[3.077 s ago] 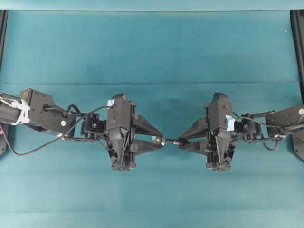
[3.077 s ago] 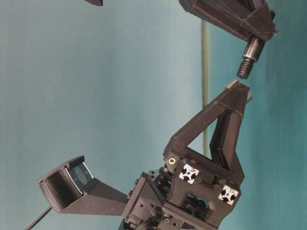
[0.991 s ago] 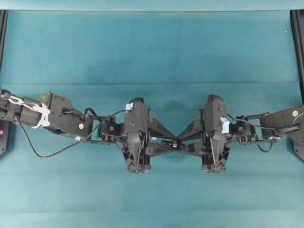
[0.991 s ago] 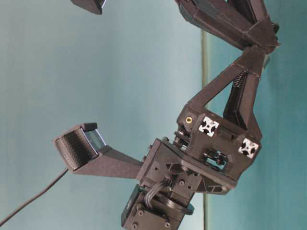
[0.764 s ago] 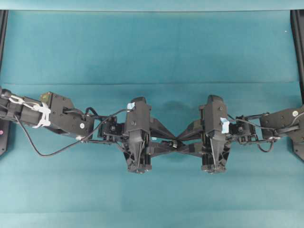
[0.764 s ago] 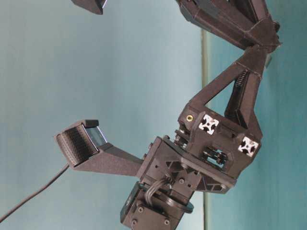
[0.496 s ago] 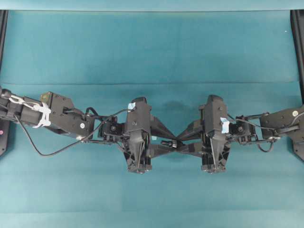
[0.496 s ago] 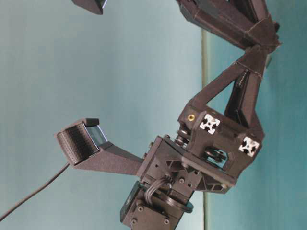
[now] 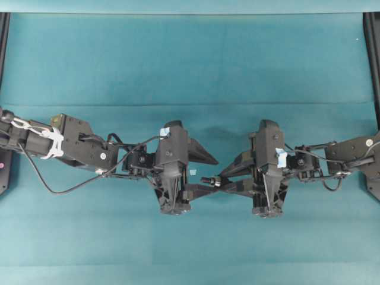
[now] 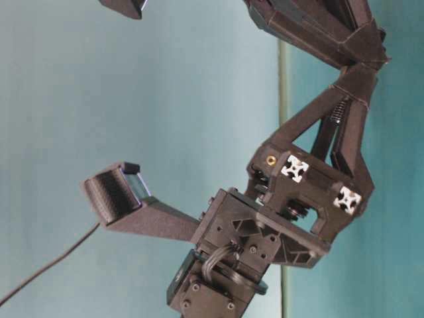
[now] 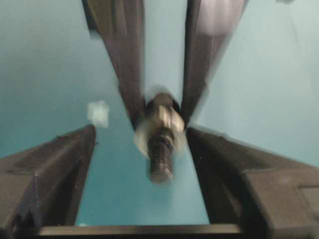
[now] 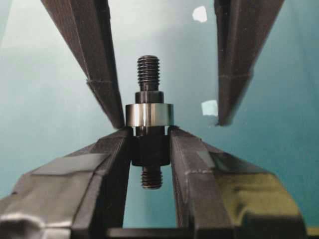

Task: Insert the washer onto the shaft with both hands.
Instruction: 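Open the left gripper to release the washer on the shaft, then withdraw the left gripper leftward while right gripper holds the shaft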

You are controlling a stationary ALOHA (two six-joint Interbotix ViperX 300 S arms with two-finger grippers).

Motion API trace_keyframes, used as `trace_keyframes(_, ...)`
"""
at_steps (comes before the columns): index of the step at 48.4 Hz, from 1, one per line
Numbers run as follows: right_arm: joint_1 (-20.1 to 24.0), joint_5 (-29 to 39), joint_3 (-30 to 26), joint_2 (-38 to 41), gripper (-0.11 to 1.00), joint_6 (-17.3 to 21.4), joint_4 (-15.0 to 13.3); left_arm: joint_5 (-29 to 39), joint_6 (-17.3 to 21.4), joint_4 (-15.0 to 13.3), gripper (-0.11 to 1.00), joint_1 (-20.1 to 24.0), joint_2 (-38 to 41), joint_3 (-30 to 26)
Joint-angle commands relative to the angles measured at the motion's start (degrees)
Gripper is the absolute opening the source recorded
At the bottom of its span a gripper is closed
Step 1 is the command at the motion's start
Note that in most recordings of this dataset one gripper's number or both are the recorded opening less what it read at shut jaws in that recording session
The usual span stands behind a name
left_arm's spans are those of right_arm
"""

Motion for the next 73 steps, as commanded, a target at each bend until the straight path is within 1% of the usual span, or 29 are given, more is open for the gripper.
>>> trace_keyframes(1, 0.0, -0.4, -0.3, -0.5, 0.0, 0.3, -0.1, -0.2, 0.0, 0.1, 0.81, -0.1, -2.0, -0.4)
trace_keyframes(13, 0.0, -0.4, -0.2, -0.5, 0.0, 0.3, -0.1, 2.5, 0.1, 0.1, 0.81, -0.1, -7.1, 2.0)
trace_keyframes(32, -0.1, -0.4, 0.0, -0.5, 0.0, 0.3, 0.0, 10.2, 0.1, 0.1, 0.8, -0.6, -17.0, 9.4)
trace_keyframes(44, -0.1, -0.4, -0.1, -0.5, 0.0, 0.4, -0.1, 13.7, 0.2, 0.1, 0.8, -0.6, -20.7, 13.4)
trace_keyframes(59, 0.0, -0.4, -0.1, -0.5, 0.0, 0.4, -0.1, 15.4, 0.3, 0.1, 0.8, -0.6, -22.1, 14.6)
trace_keyframes(73, -0.1, -0.4, -0.1, -0.5, 0.0, 0.4, -0.1, 16.1, 0.3, 0.1, 0.8, -0.6, -22.3, 14.6)
